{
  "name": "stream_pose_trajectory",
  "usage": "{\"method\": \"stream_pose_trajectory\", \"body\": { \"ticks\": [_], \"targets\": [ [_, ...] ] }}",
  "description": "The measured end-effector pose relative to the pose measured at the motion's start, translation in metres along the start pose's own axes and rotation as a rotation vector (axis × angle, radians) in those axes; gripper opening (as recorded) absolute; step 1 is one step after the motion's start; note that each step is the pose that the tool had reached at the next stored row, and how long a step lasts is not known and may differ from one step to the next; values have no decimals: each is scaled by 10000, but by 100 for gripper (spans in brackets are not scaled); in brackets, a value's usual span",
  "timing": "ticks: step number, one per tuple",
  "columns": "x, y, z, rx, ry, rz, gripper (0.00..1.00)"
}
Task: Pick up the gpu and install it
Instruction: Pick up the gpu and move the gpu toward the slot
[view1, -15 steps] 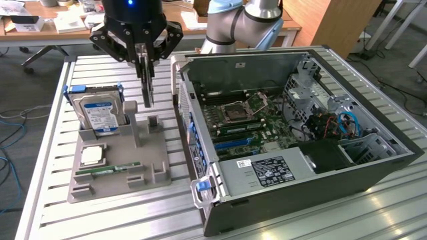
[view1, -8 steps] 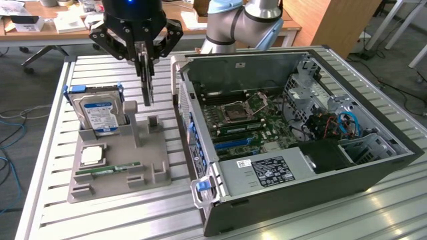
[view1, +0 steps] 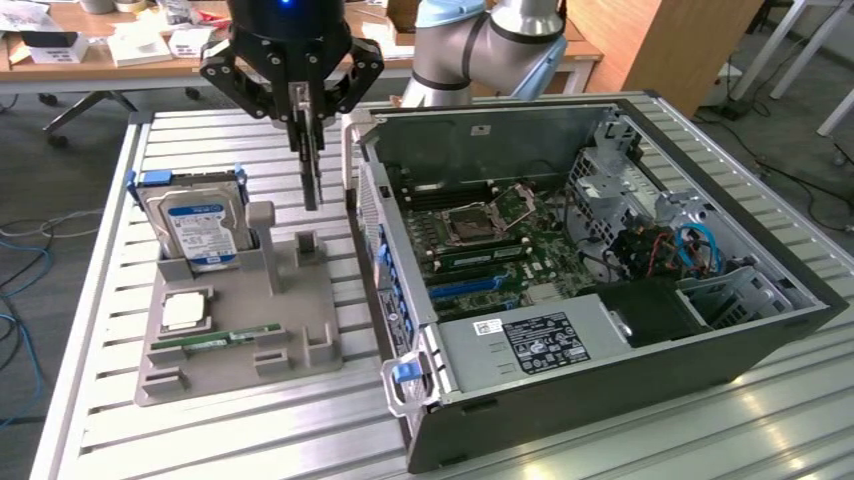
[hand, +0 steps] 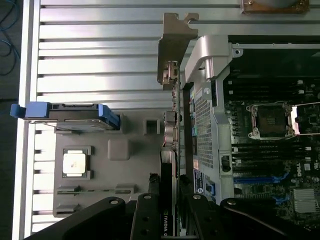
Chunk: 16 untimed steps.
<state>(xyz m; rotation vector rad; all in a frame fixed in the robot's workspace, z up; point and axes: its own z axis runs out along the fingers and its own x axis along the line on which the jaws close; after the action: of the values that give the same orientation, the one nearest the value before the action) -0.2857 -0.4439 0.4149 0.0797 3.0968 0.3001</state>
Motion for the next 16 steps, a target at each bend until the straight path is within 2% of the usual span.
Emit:
{"method": "stream_pose_trajectory", "body": {
  "ticks": [16],
  "targets": [
    [-637,31,22,-13,0,1,26]
  ]
}}
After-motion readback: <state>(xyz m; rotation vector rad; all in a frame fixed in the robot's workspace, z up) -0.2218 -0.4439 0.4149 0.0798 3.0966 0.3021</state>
